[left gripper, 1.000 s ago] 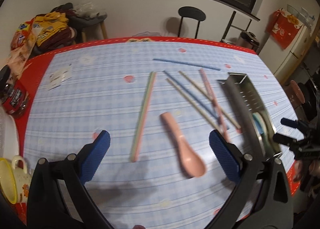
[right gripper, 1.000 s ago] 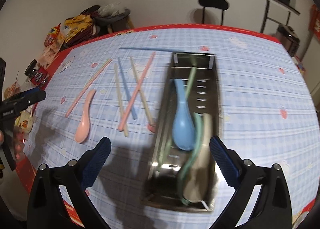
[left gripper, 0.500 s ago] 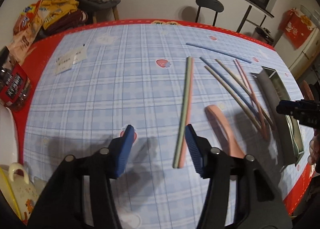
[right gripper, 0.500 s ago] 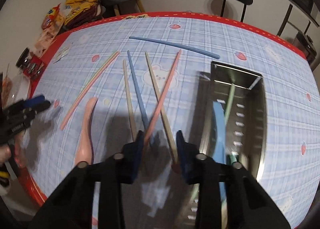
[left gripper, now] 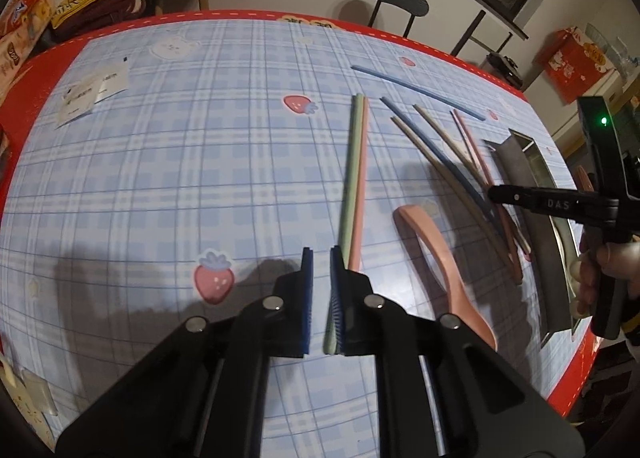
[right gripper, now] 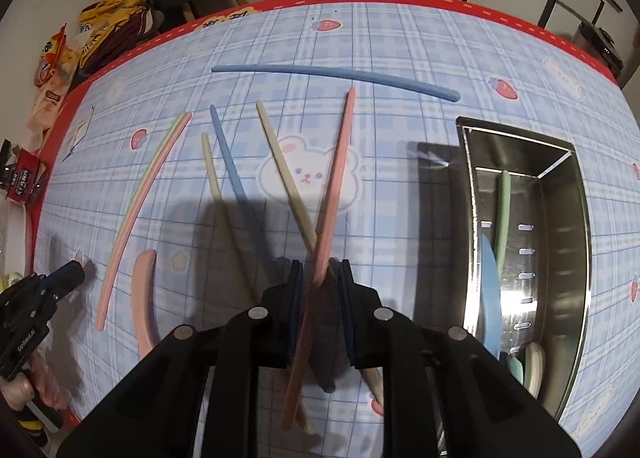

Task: Organize utensils
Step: 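Grasp a pink chopstick with the right tool while the left tool grasps the pink spoon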

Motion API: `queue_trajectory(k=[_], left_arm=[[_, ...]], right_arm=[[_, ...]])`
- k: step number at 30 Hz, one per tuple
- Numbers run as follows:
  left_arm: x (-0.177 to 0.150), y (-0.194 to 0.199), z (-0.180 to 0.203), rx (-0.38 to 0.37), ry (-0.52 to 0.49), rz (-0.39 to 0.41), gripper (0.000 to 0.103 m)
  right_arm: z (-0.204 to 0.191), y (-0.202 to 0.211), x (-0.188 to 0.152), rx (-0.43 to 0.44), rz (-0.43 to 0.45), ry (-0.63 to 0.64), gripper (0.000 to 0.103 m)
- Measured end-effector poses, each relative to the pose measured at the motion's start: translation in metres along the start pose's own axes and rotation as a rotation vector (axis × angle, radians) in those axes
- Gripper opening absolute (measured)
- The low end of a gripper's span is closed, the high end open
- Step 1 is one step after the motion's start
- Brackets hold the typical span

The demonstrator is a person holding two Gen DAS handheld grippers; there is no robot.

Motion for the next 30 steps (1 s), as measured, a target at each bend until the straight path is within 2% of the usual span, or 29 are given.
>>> queue_trajectory(k=[2,3,9,14,19,30], left_arm=[[-0.001,-0.004,0.002,-0.001,-0.012,-0.009,0.012],[-0.001,-0.006,0.004,-0.002,-0.017,-0.012,0.012],[0.002,-0.014,0.015,-0.009,-0.054,-0.024,0.011],[-0.001,-0.019,0.039,-0.067,-0.066,-0.04,0.011],[-0.011,-0.029,0.058,-0.103,-0.049,-0.058,0.026],[-0.013,-0.045,0.073,-0.156,-0.005,-0.069,0.027]], right_arm=[[-0.002,0.0,-0.002,-0.003,0.002,0.019,0.007],[-0.002,0.002,-0.003,-0.007,0.007,0.026,0.007],[0.003,0.01,-0.024,0.037,0.017,-0.009,0.006],[0.001,0.02,-0.046,0.101,0.016,-0.048,0.006],[-0.007,0.029,-0.067,0.124,0.033,-0.012,0.006],[-0.007,0.034,-0.092,0.13,0.034,0.019,0.006]])
Point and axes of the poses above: each gripper's, at about its wrist camera, not at the fingertips, and y roughly against the way its jaws point, z to its right, x to its top, the point moved 4 cm from there along -y, roughly the way its jaws point, and after that the axes turned 14 degrees about -x, right-handed, at the moved point
